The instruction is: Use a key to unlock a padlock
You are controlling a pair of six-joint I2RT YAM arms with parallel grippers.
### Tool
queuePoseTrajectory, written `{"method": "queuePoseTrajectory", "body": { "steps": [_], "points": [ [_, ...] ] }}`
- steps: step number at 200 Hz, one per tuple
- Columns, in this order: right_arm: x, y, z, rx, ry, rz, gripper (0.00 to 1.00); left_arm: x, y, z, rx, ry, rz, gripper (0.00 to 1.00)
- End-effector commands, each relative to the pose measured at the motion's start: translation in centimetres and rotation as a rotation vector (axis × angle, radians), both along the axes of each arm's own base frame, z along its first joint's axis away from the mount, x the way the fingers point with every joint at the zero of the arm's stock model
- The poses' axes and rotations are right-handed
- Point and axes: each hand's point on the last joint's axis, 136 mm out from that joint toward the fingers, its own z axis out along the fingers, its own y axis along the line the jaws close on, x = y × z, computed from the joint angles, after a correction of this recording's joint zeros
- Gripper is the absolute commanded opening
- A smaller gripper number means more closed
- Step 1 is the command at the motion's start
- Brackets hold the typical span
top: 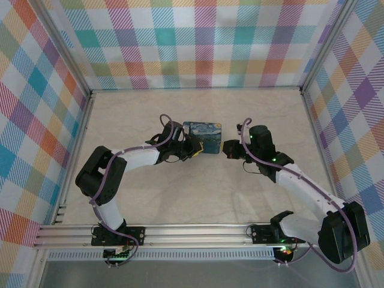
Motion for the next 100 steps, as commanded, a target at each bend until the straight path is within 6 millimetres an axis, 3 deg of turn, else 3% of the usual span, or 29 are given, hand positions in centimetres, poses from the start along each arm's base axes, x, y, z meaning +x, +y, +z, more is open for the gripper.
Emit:
{"method": "queuePoseTrajectory", "body": {
  "steps": [1, 52, 100],
  "points": [
    [0.9, 1.2, 3.7, 0.099, -0.058, 0.017, 0.00, 1.3, -1.0, 3.1, -0.094, -0.080, 0.028, 0.04],
    [1.4, 0.8, 5.8, 0.230, -0.038, -0.048, 0.00, 1.9, -0.7, 3.8, -0.141, -0.123, 0.087, 0.04],
    [1.9, -0.6, 4.7, 0.346, 0.034, -0.163, 0.00, 2.1, -0.7, 3.7, -0.149, -0.124, 0.111, 0.04]
  ]
}}
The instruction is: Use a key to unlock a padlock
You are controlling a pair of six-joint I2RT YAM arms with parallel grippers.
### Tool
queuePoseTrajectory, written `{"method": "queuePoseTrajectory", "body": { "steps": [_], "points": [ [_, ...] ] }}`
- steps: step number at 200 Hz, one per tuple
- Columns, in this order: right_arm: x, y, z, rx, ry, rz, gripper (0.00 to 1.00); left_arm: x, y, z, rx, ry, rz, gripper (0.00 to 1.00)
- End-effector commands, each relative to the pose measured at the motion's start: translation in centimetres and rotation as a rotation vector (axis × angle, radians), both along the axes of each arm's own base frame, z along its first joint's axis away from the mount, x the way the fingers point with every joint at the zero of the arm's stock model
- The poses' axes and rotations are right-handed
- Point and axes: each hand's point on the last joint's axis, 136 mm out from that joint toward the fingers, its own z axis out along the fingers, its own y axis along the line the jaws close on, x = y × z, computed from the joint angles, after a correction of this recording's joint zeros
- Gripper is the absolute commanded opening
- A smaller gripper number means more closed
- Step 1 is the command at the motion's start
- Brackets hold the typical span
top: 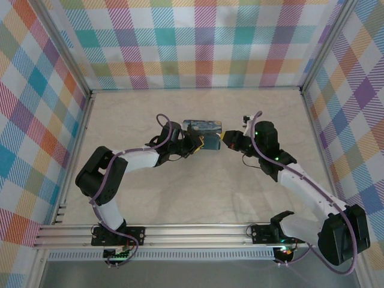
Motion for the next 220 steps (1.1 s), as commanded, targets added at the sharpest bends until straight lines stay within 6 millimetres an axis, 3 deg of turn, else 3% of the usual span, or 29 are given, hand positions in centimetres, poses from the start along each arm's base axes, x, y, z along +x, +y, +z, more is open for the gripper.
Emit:
{"method": "queuePoseTrajectory", "body": {
  "steps": [1, 107, 220],
  "points": [
    [0.2, -0.6, 0.5, 0.114, 0.023, -0.059, 0.00, 0.5, -0.4, 2.3, -0.058, -0.064, 0.021, 0.04],
    [0.2, -1.7, -5.2, 0.376, 0.176, -0.208, 0.00, 0.7, -0.5, 1.7, -0.102, -0.097, 0.110, 0.04],
    [-0.8, 1.5, -7.9, 0.444, 0.233, -0.181, 0.00, 0.4, -1.1, 1.1, -0.117, -0.082, 0.098, 0.04]
  ]
}}
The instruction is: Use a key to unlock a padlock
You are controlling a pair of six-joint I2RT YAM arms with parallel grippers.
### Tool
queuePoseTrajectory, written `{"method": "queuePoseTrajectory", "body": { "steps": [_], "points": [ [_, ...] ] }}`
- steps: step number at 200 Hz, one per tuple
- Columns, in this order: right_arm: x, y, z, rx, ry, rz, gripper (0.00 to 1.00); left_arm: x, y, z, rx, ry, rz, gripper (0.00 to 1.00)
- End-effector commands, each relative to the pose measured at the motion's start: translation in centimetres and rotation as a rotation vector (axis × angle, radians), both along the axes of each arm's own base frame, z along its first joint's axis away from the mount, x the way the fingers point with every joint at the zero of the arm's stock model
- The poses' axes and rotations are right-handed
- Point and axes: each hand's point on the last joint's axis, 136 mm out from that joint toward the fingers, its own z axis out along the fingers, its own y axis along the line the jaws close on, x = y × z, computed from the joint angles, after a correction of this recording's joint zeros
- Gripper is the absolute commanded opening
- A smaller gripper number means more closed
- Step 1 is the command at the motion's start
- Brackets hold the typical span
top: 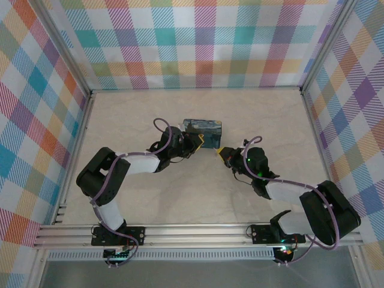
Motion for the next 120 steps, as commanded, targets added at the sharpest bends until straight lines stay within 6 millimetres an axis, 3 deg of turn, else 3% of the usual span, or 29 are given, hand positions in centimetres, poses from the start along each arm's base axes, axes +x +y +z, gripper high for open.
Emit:
{"method": "queuePoseTrajectory", "body": {
  "steps": [1, 33, 79, 120],
  "points": [
    [0.4, 0.4, 1.8, 0.054, -0.059, -0.013, 0.00, 0.0, -0.8, 0.8, -0.040, -0.039, -0.015, 0.04],
    [0.3, 0.4, 2.1, 0.041, -0.054, -0.005, 0.00, -0.1, -0.8, 0.7, -0.040, -0.036, -0.016, 0.04],
    [0.7, 0.5, 4.5, 0.017, -0.077, 0.007, 0.00, -0.3, -0.7, 0.4, -0.043, -0.032, -0.019, 0.04],
    [2.1, -0.7, 5.2, 0.021, -0.072, -0.017, 0.00, -0.4, -0.7, 0.2, -0.043, -0.027, -0.019, 0.04]
  ]
}}
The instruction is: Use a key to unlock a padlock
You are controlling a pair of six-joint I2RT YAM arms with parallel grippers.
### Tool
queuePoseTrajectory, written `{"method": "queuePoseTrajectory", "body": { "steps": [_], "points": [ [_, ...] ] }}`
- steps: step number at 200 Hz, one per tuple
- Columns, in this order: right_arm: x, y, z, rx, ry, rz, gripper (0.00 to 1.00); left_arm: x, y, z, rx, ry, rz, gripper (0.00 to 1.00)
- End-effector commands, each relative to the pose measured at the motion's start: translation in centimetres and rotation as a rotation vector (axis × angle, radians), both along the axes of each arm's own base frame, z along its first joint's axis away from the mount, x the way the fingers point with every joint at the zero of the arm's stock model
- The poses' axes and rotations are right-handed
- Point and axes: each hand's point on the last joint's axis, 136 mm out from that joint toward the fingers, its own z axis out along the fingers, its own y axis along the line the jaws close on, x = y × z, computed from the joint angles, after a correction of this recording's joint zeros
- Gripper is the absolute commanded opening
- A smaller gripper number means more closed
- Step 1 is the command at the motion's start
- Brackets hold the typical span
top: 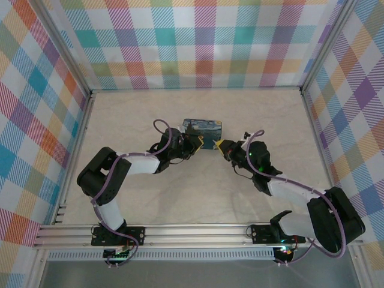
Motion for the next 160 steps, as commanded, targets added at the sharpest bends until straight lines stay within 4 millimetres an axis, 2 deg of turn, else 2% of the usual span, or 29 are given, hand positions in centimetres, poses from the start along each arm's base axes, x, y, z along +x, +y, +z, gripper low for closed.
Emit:
{"method": "queuePoseTrajectory", "body": {
  "steps": [1, 31, 77, 120, 160],
  "points": [
    [0.7, -0.8, 0.6, -0.009, -0.008, -0.008, 0.00, -0.1, -0.9, 1.0, -0.045, -0.037, -0.016, 0.04],
    [0.6, -1.4, -0.9, -0.021, 0.020, -0.025, 0.00, -0.1, -0.9, 0.9, -0.049, -0.034, -0.016, 0.04],
    [-0.3, -1.2, -3.5, -0.002, 0.058, -0.020, 0.00, 0.0, -1.0, 0.9, -0.063, -0.031, -0.016, 0.04],
    [-0.9, 0.9, -5.0, 0.008, 0.077, 0.014, 0.00, -0.2, -0.9, 0.8, -0.066, -0.033, -0.013, 0.04],
    [-0.4, 2.1, -5.1, 0.052, 0.068, 0.019, 0.00, -0.2, -0.8, 0.9, -0.067, -0.032, -0.011, 0.04]
  ]
}}
